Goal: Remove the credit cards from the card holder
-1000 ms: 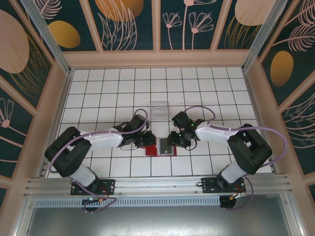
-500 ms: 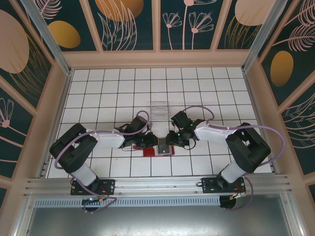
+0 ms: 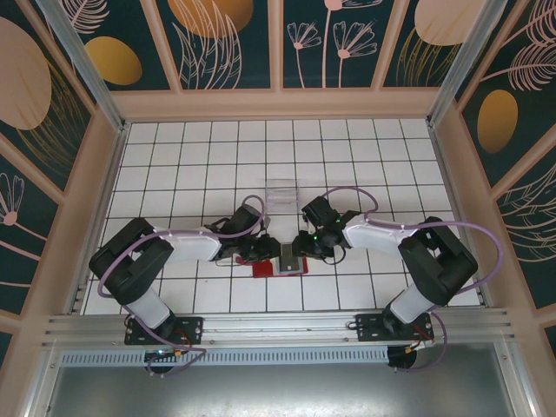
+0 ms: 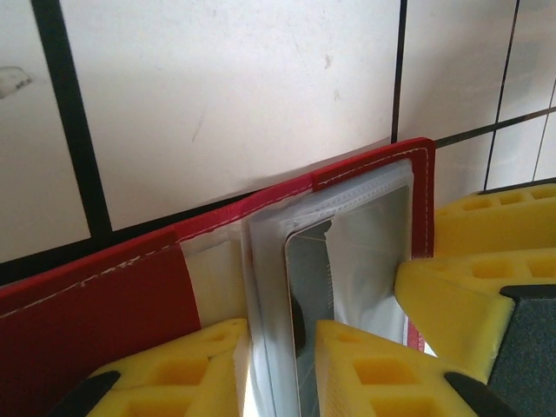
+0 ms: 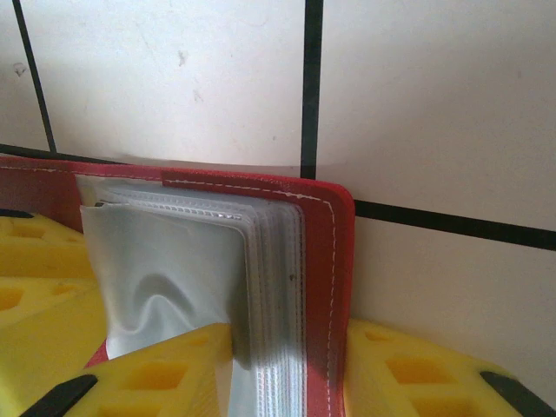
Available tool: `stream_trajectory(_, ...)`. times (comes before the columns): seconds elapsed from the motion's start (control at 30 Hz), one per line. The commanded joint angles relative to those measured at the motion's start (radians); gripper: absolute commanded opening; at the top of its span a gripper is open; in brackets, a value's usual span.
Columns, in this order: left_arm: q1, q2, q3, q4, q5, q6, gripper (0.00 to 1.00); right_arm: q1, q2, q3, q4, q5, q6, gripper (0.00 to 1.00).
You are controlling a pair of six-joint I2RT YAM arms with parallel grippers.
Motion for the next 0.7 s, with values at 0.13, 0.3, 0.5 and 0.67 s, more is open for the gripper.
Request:
stream_trajectory(0.13,-0.033,0.051,0.092,-0.186,-0.105,0.089,0.28,0.013,0.020,-0.020,-0.019,0.022,0.012,0.37)
stream_trajectory(0.3,-0.036,0.047,0.102,-0.247,-0.159,0.107,0.23,0.015,0.008,-0.027,-0.026,0.032,0.020,0.39)
stream_trajectory(0.5,-0.036,0.006,0.091,-0.256,-0.166,0.100,0.18,0.014,-0.001,-0.040,-0.029,0.042,0.027,0.43)
stream_trajectory(0.67,-0.038,-0.024,0.072,-0.256,-0.175,0.091,0.14,0.014,0.000,-0.047,-0.025,0.043,0.034,0.45)
